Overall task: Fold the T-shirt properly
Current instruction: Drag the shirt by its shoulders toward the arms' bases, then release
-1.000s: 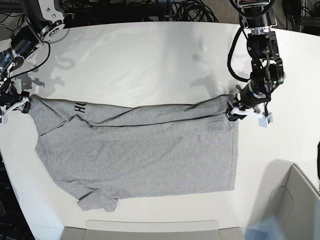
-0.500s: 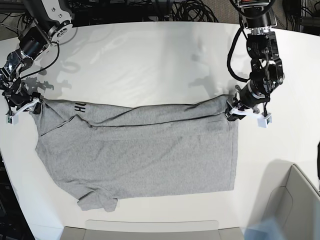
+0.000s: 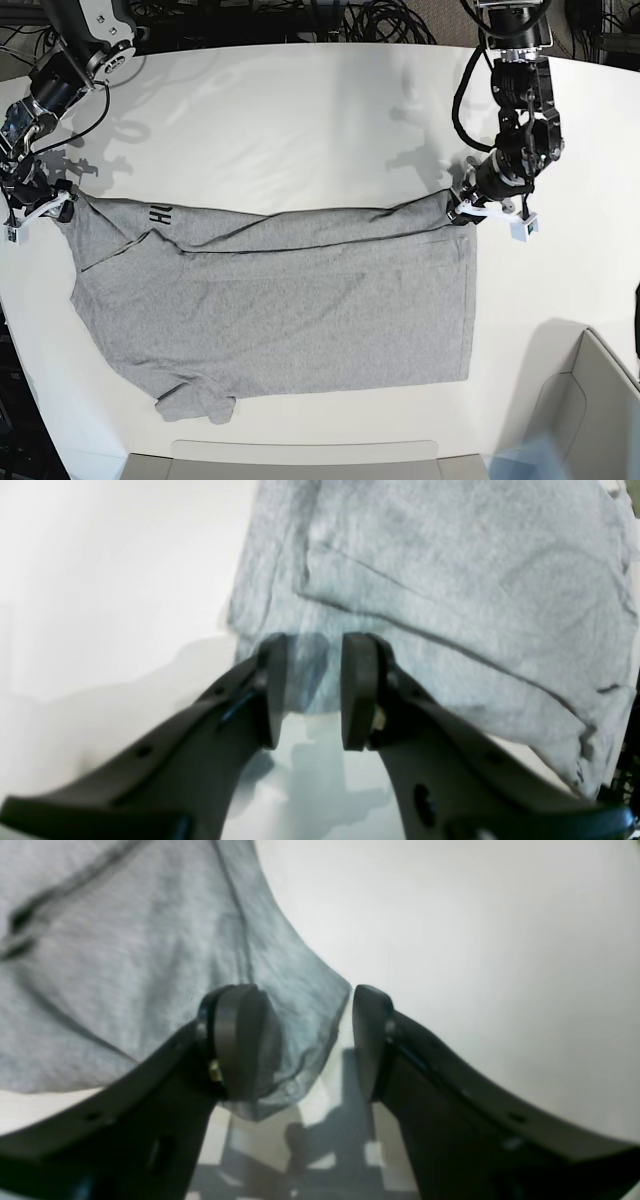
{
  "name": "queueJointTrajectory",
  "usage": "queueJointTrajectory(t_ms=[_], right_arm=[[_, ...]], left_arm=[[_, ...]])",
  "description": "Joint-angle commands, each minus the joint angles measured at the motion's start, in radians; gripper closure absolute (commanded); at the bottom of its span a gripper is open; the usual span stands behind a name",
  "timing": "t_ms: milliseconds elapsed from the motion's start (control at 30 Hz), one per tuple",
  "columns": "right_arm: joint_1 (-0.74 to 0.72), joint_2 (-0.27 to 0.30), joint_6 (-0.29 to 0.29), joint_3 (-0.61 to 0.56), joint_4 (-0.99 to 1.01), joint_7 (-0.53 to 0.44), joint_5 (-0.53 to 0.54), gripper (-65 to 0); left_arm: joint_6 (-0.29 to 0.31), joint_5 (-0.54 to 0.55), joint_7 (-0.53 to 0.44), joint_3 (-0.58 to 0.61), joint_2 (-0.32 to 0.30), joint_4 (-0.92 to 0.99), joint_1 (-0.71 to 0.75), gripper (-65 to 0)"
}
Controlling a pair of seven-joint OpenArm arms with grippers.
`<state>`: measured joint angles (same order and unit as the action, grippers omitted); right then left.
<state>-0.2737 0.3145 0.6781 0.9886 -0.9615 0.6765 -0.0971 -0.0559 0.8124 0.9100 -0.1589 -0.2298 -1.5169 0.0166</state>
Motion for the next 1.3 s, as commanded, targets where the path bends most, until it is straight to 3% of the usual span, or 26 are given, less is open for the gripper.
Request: queueJointTrajectory(t_ms=[0, 200, 367, 733, 800, 900, 967, 1100, 1267], right_arm=[[-0.019, 0.018, 0.020, 0.000, -0.018, -0.011, 0.012, -29.8], [-0.017, 0.018, 0.020, 0.000, -0.015, -0.011, 0.012, -29.8], [-0.017, 0.018, 0.020, 0.000, -0.015, -0.011, 0.012, -29.8], [-0.011, 0.016, 0.020, -0.046, -0.017, -0.011, -0.005, -29.2], [-0.003, 0.015, 0.020, -0.078, -0.023, -0.013, -0.025, -23.5], [-0.003, 0.015, 0.020, -0.099, -0.024, -0.013, -0.042, -7.8], [-0.003, 0.018, 0.020, -0.101, -0.024, -0.011, -0.053, 0.0], [-0.003, 0.018, 0.020, -0.103, -0.052, -0.008, -0.115, 0.0], [0.066, -0.013, 0.020, -0.104, -0.182, -0.010, -0.142, 0.0]], left_arm=[[0.003, 0.002, -0.027, -0.001, -0.023, -0.017, -0.013, -19.9], [-0.057, -0.143, -0.044, 0.008, -0.030, -0.021, -0.014, -19.9], [-0.014, -0.153, -0.044, 0.077, -0.030, 0.013, -0.016, -20.1], [0.110, -0.158, -0.048, 0.086, -0.007, 0.183, -0.093, -19.3], [0.121, -0.158, -0.047, 0.086, -0.004, 0.186, -0.089, -15.2], [0.116, -0.159, -0.042, 0.086, -0.004, 0.186, -0.085, -2.6], [0.116, -0.159, -0.039, 0.081, -0.007, 0.186, -0.083, 0.0], [0.116, -0.159, 0.030, 0.077, -0.019, 0.157, -0.056, 0.0], [0.116, -0.155, 0.045, 0.063, -0.041, -0.001, 0.029, 0.0]])
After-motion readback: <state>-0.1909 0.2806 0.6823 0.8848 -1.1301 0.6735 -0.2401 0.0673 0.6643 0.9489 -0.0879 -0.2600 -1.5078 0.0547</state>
